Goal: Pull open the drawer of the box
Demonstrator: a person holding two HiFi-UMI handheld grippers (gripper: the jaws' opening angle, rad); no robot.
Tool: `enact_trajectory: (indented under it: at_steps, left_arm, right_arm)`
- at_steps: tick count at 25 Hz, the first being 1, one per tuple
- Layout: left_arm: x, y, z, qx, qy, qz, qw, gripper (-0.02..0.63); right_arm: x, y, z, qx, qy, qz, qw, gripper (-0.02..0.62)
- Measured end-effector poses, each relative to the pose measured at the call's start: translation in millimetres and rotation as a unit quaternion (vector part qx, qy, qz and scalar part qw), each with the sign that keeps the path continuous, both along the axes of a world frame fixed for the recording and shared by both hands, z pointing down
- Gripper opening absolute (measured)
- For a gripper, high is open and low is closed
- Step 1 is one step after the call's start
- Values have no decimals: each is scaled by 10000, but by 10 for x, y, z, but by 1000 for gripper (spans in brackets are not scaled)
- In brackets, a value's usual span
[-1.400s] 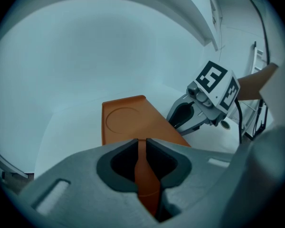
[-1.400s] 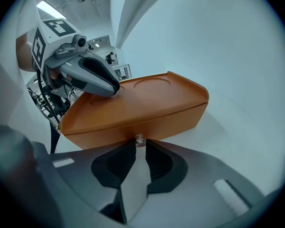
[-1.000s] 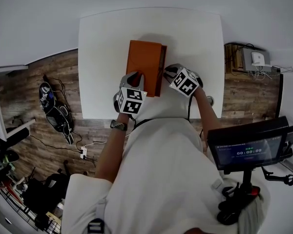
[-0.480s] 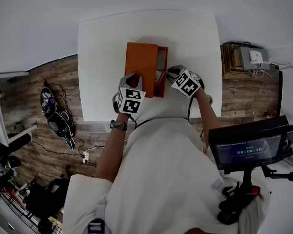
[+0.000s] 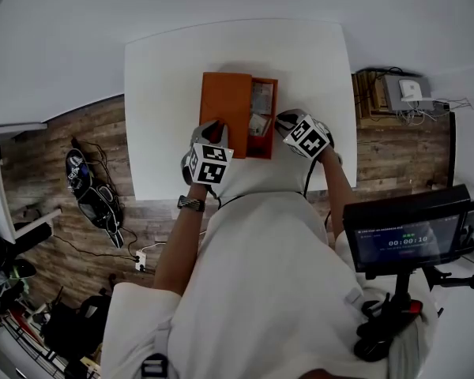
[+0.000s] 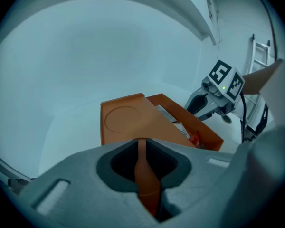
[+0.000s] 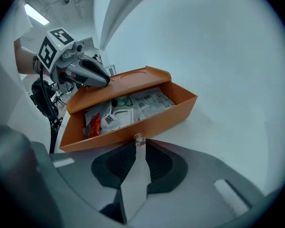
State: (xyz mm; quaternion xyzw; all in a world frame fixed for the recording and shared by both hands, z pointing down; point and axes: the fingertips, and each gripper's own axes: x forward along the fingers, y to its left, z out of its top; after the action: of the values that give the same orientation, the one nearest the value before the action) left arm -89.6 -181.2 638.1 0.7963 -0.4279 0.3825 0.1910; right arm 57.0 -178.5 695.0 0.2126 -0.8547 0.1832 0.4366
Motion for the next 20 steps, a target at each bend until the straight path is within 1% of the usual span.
enact_trajectory:
  at_steps: [3, 9, 16, 20]
  left_arm:
    - [-2, -9, 9, -9, -2, -2, 10000, 57]
    - [1, -34, 17, -30, -11, -7, 10000, 57]
    - [14, -48, 23, -26, -22, -2, 10000, 57]
    - [10, -59, 29, -28, -32, -3, 10000, 57]
  right_arm:
    - [29, -7, 18, 11, -28, 55, 10000, 67]
    - [149, -24, 18, -55, 126, 134, 9998, 66]
    - [280, -13, 28, -107, 176, 243, 9995, 67]
    - [245, -50, -12, -1, 104, 148, 9998, 67]
